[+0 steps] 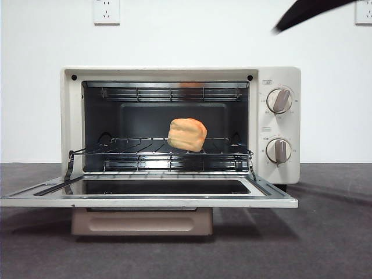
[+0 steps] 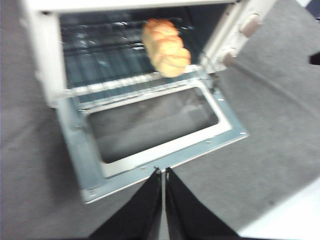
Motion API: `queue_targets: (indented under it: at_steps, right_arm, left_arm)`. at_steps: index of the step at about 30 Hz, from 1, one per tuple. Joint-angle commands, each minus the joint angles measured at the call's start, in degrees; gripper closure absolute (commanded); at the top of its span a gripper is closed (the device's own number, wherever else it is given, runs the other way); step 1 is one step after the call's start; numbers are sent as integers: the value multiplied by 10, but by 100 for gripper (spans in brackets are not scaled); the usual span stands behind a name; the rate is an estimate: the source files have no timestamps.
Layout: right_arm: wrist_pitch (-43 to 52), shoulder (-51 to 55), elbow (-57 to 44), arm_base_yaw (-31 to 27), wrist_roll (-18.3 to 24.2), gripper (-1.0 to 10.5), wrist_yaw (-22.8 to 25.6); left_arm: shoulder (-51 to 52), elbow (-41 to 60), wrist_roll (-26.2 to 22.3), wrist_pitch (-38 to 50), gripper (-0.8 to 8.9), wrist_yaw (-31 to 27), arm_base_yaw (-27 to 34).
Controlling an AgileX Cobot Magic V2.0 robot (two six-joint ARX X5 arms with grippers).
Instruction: The left arm flap open the oven, the right arm pick bread and place it into oven, the left arm flap close the oven
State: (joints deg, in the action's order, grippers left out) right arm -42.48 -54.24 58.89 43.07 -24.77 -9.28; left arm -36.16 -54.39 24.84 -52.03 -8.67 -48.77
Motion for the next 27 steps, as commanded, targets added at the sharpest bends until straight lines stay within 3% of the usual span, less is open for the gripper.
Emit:
queue_targets:
  at_steps: [1, 7, 16, 27]
  right_arm:
    - [-51, 55, 11, 4, 32, 514, 4]
    - [-176, 203, 11, 4, 43, 514, 8]
    - [-259, 286, 11, 4, 36, 514, 25]
    - [-266, 301, 11, 4, 29, 514, 51]
  left_arm:
    - [-26, -23, 3, 16, 800, 61, 28]
    - [-127, -34, -25, 55, 800, 304, 202]
    - [-263, -26, -96, 32, 800, 334, 369]
    - [-306, 121, -84, 123, 799, 356, 440]
